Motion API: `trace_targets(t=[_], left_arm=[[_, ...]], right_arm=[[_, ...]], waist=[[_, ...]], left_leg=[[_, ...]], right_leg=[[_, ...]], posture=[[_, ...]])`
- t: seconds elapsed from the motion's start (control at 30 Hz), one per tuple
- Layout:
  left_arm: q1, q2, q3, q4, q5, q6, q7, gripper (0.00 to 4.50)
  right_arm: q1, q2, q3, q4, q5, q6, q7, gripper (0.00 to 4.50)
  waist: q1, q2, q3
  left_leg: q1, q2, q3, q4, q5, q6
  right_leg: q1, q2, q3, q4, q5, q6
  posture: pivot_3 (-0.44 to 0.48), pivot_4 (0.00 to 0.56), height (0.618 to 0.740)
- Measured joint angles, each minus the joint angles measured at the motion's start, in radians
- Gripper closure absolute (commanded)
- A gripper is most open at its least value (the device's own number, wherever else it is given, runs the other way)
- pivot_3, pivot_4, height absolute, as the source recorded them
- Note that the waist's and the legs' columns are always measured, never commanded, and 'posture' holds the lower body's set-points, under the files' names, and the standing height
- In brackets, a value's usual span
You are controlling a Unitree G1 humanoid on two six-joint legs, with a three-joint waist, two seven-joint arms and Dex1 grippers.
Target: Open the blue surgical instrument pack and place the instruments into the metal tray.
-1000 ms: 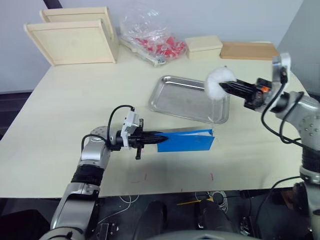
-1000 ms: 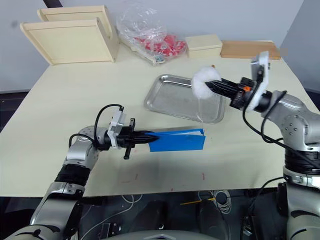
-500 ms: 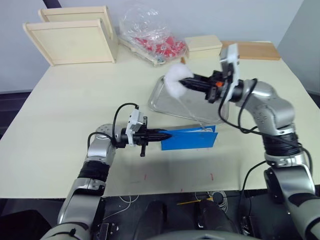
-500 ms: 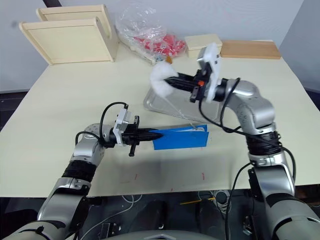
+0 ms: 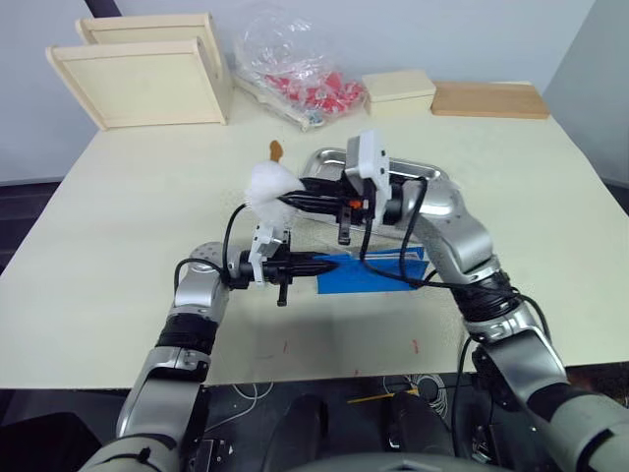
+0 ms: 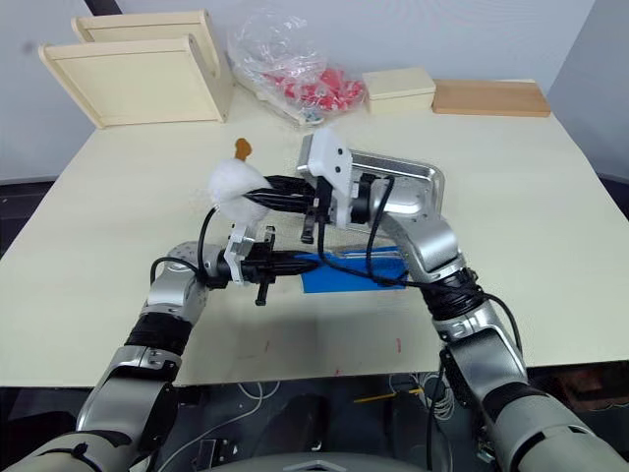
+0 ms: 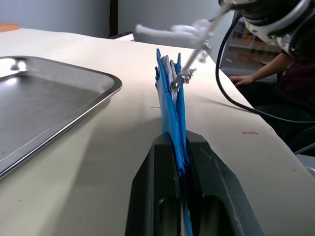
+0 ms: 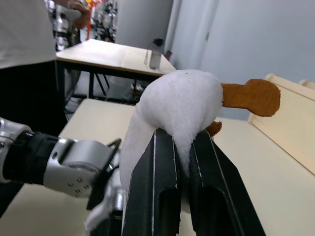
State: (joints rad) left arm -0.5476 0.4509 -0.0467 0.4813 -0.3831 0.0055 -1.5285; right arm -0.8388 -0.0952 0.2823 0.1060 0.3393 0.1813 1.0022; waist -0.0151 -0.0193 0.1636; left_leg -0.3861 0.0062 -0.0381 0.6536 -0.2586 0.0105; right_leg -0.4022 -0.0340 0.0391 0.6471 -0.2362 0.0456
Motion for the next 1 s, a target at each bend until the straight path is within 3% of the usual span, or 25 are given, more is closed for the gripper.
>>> trace_targets(t=[0.17,0.37,0.5,0.6,0.67,0.87,1.0], left_arm=[[0.0,0.0,-0.001,0.0,0.001,-0.002,0.0,4.5],[0.002,0.006,0.0,-0.002,0.002,-0.003,0.0,4.5],[0.003,0.009,-0.001,-0.002,0.001,-0.003,0.0,4.5],[0.003,0.009,-0.001,-0.002,0.002,-0.005,-0.001,4.5],[0.002,0.008,-0.003,-0.002,0.002,-0.012,-0.002,4.5],[0.001,0.006,-0.005,-0.002,0.002,-0.013,-0.003,4.5],[0.002,0.005,-0.006,-0.002,0.003,-0.014,-0.003,4.5]], right_arm=[[0.036,-0.044,0.015,-0.031,0.012,0.002,0.067,4.47],[0.142,-0.207,0.042,-0.177,0.09,0.105,0.243,4.47],[0.184,-0.292,0.125,-0.198,-0.016,-0.02,0.316,4.47],[0.189,-0.32,0.192,-0.139,-0.164,-0.176,0.311,3.46],[0.195,-0.318,0.22,-0.105,-0.224,-0.237,0.299,2.4],[0.201,-0.343,0.204,-0.136,-0.222,-0.259,0.294,0.03],[0.218,-0.411,0.114,-0.208,-0.159,-0.203,0.294,0.03]], waist=[[0.001,0.0,0.0],[-0.001,0.0,0.0],[-0.002,0.0,0.0],[-0.002,0.0,0.0],[-0.002,0.0,0.0],[-0.001,0.0,0.0],[0.001,-0.001,0.0]], left_leg=[[0.0,0.0,0.0,0.0,0.0,0.0],[0.001,0.0,0.0,0.0,0.0,0.0],[0.001,0.0,0.001,0.0,0.0,0.0],[0.002,0.0,0.002,0.001,0.0,0.0],[0.001,0.0,0.001,0.001,0.0,0.0],[0.001,0.0,0.001,0.001,0.0,0.0],[0.001,0.0,0.001,0.001,0.0,0.0]], right_leg=[[0.0,0.0,0.0,0.0,0.0,0.0],[0.0,0.0,0.0,0.0,0.0,0.0],[0.001,0.0,0.0,0.0,0.0,0.0],[0.001,0.0,0.001,0.0,0.0,0.0],[0.001,0.0,0.001,0.0,0.0,0.0],[0.001,0.0,0.001,0.0,0.0,0.0],[0.001,0.0,0.001,0.0,0.0,0.0]], posture=[[0.0,0.15,0.74],[0.0,0.15,0.74],[0.0,0.15,0.74],[0.0,0.15,0.74],[0.0,0.15,0.74],[0.0,0.15,0.74],[0.0,0.15,0.74]])
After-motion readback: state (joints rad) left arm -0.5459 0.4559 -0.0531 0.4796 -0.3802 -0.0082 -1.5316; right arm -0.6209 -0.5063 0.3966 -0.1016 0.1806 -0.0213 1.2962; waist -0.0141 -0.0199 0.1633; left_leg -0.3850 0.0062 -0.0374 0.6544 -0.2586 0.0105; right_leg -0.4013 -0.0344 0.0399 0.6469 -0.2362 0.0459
